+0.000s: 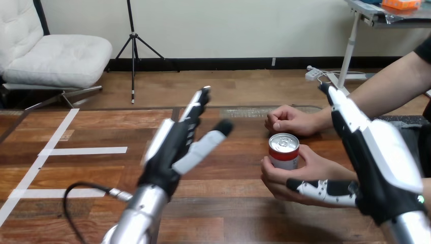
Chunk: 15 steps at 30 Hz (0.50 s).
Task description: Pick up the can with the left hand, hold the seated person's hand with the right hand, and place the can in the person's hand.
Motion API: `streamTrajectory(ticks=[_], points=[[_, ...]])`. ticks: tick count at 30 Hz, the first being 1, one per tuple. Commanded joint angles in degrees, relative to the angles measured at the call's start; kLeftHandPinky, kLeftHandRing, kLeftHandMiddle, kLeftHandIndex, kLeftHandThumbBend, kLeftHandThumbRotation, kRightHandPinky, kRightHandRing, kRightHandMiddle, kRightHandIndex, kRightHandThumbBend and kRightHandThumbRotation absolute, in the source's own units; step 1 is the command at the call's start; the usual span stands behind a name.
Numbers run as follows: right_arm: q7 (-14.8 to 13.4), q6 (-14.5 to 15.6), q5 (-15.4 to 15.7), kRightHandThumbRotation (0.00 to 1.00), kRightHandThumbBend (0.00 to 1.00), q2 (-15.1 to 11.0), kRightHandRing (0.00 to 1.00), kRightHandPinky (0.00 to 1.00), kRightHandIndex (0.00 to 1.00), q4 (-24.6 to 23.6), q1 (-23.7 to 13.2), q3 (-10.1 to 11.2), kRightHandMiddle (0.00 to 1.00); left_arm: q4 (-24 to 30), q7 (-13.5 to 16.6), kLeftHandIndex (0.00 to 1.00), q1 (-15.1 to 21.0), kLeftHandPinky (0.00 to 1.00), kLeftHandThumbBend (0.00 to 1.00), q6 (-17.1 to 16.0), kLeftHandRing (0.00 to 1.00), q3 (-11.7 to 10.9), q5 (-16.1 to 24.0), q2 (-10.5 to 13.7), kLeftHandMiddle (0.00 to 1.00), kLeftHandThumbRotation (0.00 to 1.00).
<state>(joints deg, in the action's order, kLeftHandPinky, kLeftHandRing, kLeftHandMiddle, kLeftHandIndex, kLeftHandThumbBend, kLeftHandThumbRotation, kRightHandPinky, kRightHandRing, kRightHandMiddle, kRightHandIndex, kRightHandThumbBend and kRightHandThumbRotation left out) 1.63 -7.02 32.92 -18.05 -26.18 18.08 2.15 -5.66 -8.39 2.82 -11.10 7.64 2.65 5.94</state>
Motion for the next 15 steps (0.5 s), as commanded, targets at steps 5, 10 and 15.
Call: streamTrajectory(ticks=[5,10,15], points=[[-1.6,-0.2,-2.2,0.06,0.75,3.6,1.00,0.96,1.00,-3.1,0.8,-0.5,1.00,3.5,-1.3,1.00,-1.5,1.00,0.88,-5.8,1.00,-3.3,-2.4,1.8,1.00,0.86],[-2.1,-1.0,-3.1,0.08,0.74,4.8,1.00,0.95,1.00,-3.2,1.6,-0.6,1.00,3.8,-2.3,1.00,-3.2,1.00,0.83,-7.6,1.00,-4.7,-4.1,2.4,1.00,0.89],[-2.2,-1.5,-4.3,0.09,0.72,5.6,1.00,0.94,1.00,-3.1,2.1,-0.7,1.00,4.4,-3.0,1.00,-4.9,1.00,0.82,-8.6,1.00,-5.8,-5.7,2.7,1.00,0.90]])
